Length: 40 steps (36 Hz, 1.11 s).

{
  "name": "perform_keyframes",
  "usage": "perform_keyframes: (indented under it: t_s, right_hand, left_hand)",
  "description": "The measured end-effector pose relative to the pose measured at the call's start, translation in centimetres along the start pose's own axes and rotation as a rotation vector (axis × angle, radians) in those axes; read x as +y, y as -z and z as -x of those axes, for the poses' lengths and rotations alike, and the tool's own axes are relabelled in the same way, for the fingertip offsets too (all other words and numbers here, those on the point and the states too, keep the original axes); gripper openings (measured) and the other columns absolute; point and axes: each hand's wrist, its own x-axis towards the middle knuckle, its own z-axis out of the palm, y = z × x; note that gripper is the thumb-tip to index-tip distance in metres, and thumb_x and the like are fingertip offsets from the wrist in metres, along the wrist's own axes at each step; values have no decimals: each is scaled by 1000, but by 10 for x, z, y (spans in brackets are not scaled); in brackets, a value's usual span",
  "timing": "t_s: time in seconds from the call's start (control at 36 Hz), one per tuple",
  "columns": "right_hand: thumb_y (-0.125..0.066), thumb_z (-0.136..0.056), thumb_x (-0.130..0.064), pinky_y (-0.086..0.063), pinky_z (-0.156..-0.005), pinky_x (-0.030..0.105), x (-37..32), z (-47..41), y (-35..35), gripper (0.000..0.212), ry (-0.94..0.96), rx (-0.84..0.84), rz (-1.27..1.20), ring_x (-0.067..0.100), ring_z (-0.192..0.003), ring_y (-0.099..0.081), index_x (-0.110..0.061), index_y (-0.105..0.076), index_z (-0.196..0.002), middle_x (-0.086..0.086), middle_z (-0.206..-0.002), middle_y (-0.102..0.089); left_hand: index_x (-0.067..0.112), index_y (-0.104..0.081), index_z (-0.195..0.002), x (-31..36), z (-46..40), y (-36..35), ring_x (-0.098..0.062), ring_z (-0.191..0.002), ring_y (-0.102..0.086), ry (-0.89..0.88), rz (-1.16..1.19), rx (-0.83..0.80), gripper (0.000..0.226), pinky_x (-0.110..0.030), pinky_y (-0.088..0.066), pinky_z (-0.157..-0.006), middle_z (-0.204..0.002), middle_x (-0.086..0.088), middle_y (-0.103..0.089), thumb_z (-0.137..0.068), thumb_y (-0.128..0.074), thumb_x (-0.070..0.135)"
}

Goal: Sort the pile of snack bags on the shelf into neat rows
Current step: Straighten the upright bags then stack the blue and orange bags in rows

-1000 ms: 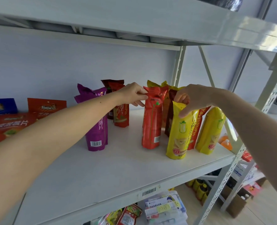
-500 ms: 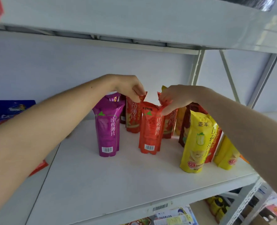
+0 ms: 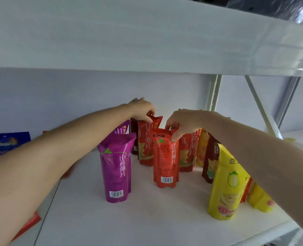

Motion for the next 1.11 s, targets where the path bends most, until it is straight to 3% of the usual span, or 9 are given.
perform_keyframes:
  t_s: [0.08, 0.22, 0.36, 0.44, 0.53, 0.67, 0.83, 1.0, 1.11]
  right_hand:
    - [-71, -83, -37, -53, -83, 35, -1, -9, 2, 42, -16, 13, 8, 18, -94, -61, -20, -65, -121, -3, -105, -68]
    - [-69, -86, -36, -51, -86, 37, -7, -29, 3, 37, -6, 13, -21, 20, -98, -61, -20, -64, -119, 0, -108, -68]
    - [-67, -88, -32, -37, -61, 20, -12, -47, 2, 36, 19, 24, -33, 18, -92, -57, -19, -63, -121, -1, -110, -67]
    - [-66, -90, -31, -35, -61, 17, -11, -58, 0, 37, 37, 34, -37, 22, -102, -59, -18, -62, -124, 2, -112, -67]
    - [-67, -89, -35, -37, -63, 18, -9, -65, 0, 42, 45, 41, -36, 23, -105, -60, -18, -60, -127, 2, -114, -66]
    - [-76, -77, -48, -50, -89, 34, -10, -68, 4, 60, 45, 62, -25, 21, -105, -60, -17, -60, -126, 0, -117, -65]
    - [-78, -78, -37, -51, -85, 37, -15, -79, -4, 47, 123, 170, 30, 23, -98, -59, -15, -65, -118, 4, -110, -65]
    - [-75, -81, -31, -42, -64, 24, -11, -89, -12, 37, 135, 235, 7, 16, -83, -55, -18, -66, -114, 0, -98, -66]
    - [-75, -82, -31, -44, -69, 26, -6, -89, -12, 41, 116, 217, -32, 21, -92, -59, -15, -64, -117, 1, -101, -65]
  left_hand:
    - [24, -70, -113, -8, -10, -3, -23, -118, -47, -8, -40, 22, 36, -41, -37, -95, -111, 3, -64, -85, -66, 47]
    - [16, -73, -91, -23, -18, -3, -20, -91, -61, -12, 131, 26, 24, -36, -51, -77, -93, -1, -68, -84, -71, 39]
    - [15, -71, -85, -35, -22, -5, -21, -90, -62, 27, 184, 83, 21, -36, -53, -77, -97, -5, -69, -82, -73, 36]
    - [19, -70, -79, -41, -24, -9, -20, -89, -64, 41, 227, 92, 18, -41, -55, -81, -94, -3, -71, -82, -73, 37]
    - [14, -73, -81, -45, -26, -14, -21, -88, -64, 45, 274, 58, 25, -38, -54, -79, -90, -5, -71, -83, -72, 39]
    - [13, -76, -93, -51, -19, -13, -13, -82, -62, 60, 411, 29, 22, -23, -47, -67, -90, -2, -72, -88, -69, 33]
    - [16, -76, -90, -55, -13, -12, -12, -80, -64, 95, 504, 28, 14, -21, -50, -66, -90, -1, -72, -89, -68, 27]
    - [13, -76, -94, -56, -10, -12, -19, -89, -69, 118, 551, 1, 21, -36, -57, -79, -93, -3, -73, -92, -65, 31]
    - [12, -75, -95, -56, -8, -11, -24, -88, -68, 132, 590, 25, 25, -39, -55, -79, -91, -4, -73, -93, -62, 33]
